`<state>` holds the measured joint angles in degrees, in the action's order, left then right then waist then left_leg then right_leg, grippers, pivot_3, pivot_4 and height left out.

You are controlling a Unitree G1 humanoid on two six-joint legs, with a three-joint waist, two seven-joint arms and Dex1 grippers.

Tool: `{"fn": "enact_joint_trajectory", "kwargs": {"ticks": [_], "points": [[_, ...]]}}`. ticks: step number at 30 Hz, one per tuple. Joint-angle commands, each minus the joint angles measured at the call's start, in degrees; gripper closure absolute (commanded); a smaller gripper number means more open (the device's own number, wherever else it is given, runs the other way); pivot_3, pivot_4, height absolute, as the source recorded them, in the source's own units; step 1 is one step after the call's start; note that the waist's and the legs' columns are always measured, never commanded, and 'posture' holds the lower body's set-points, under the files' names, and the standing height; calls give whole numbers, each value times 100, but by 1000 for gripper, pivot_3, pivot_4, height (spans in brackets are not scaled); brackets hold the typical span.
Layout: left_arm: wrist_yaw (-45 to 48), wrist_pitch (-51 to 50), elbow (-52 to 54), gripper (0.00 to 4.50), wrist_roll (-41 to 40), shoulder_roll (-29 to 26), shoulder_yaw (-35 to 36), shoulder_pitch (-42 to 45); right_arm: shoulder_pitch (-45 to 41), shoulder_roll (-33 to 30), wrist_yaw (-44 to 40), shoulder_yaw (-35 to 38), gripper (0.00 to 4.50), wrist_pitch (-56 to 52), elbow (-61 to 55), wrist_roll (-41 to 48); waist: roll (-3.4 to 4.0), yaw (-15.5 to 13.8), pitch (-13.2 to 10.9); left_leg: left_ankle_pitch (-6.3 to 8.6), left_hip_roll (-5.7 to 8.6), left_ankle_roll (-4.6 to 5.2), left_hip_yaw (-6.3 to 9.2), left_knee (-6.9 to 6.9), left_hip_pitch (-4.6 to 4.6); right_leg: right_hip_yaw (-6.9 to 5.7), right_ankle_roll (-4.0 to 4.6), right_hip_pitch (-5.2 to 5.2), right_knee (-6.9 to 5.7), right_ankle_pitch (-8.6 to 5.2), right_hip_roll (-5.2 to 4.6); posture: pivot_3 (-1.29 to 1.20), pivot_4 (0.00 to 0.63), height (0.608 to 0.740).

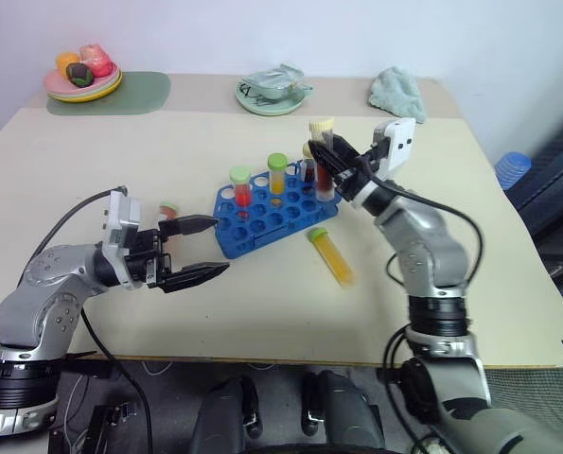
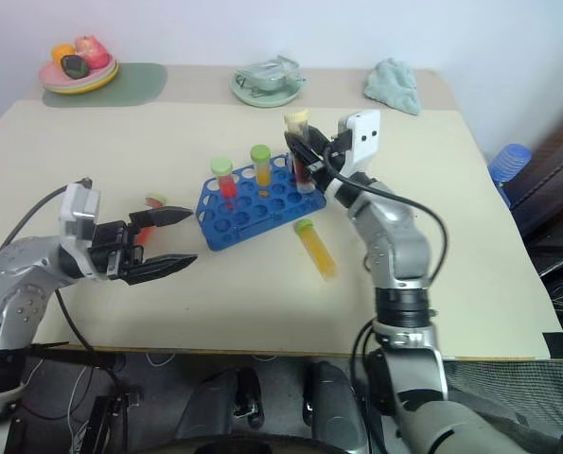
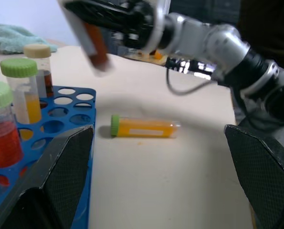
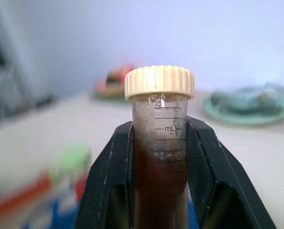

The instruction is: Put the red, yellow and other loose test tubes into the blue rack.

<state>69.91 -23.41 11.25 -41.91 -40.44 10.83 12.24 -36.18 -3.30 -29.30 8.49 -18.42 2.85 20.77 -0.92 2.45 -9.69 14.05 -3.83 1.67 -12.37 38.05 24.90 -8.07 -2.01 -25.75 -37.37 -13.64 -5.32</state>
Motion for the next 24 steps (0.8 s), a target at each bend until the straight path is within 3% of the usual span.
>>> {"fn": "enact_joint_trajectory", "kwargs": {"ticks": [1,9,24], "points": [[42,129,-10,0,-5,4,63,135,-141,237,-33,134,3674,1363,671,-31,0,3,0,0,1,1,0,0,0,0,0,1,0,0,0,0,150,740],[-20,153,59,0,-27,28,145,28,-261,461,-126,416,3674,2919,2236,119,1,24,-1,-2,0,3,1,0,-2,2,0,1,-3,0,4,0,150,740],[-50,125,139,0,-48,-28,259,-24,-633,519,-205,601,3674,3991,4030,127,2,50,-1,-2,-3,2,1,-1,-49,7,1,38,-9,-1,-4,0,150,740]]}}
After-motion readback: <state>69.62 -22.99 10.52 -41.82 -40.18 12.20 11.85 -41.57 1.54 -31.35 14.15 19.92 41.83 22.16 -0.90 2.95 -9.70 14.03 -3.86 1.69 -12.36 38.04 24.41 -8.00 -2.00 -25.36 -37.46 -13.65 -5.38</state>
